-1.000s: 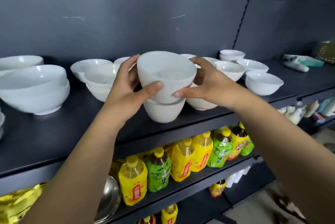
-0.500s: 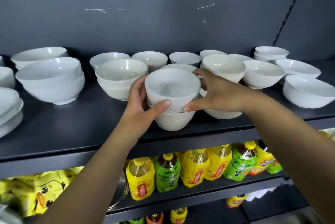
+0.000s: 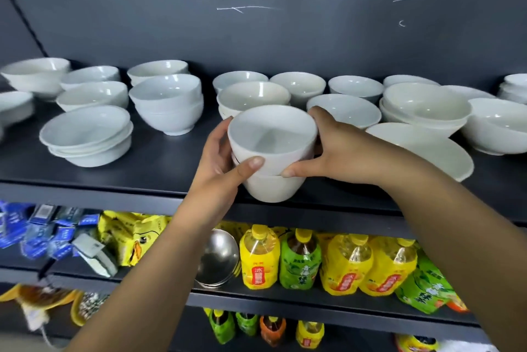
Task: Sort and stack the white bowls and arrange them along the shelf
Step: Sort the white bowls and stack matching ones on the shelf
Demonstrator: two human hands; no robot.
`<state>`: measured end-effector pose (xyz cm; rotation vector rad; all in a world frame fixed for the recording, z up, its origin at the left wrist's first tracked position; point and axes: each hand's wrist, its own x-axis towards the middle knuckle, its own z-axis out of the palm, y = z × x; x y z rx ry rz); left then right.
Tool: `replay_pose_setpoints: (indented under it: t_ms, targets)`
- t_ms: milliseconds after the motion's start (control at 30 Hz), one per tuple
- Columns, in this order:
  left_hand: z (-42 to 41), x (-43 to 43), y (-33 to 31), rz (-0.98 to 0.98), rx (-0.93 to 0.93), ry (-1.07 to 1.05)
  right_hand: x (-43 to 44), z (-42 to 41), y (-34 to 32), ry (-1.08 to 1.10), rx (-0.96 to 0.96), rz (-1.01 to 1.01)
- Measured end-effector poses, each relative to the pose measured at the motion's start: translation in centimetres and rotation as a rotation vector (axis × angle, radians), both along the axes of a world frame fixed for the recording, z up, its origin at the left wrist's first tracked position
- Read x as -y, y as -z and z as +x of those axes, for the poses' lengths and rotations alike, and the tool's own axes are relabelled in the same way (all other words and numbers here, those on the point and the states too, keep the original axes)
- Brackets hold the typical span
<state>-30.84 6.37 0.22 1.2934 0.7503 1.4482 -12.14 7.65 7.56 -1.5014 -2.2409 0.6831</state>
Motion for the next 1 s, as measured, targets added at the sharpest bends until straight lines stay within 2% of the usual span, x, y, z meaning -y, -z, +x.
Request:
replay_pose_setpoints:
  t_ms: [267, 367, 500, 633, 800, 1000]
  targets:
    - [-5.3, -0.7, -0.1, 0.012, 0.093, -0.054, -1.0, -6.7, 1.5, -0.006, -0.108, 0.046]
    - [-6.9, -1.4, -0.2, 0.009, 0.108, -0.104, -1.2, -9.1, 2.4, 0.020, -0.298, 0.032]
    - [-9.0, -3.0, -0.1, 0.036, 0.086, -0.159, -1.9, -12.4, 4.6, 0.071, -0.668, -0.028]
    - [-9.7, -4.2, 0.2, 0.064, 0.096, -0.189, -2.5, -14.0, 6.0, 0.139, -0.844, -0.050]
    - [-9.5, -5.0, 0.6, 0.089, 0.115, -0.209, -3.0, -14.0, 6.4, 0.173, -0.890, -0.071]
    - [-9.0, -5.5, 0.3, 0.079, 0.109, -0.213, -3.5, -13.4, 6.1, 0.198, -0.802, -0.045]
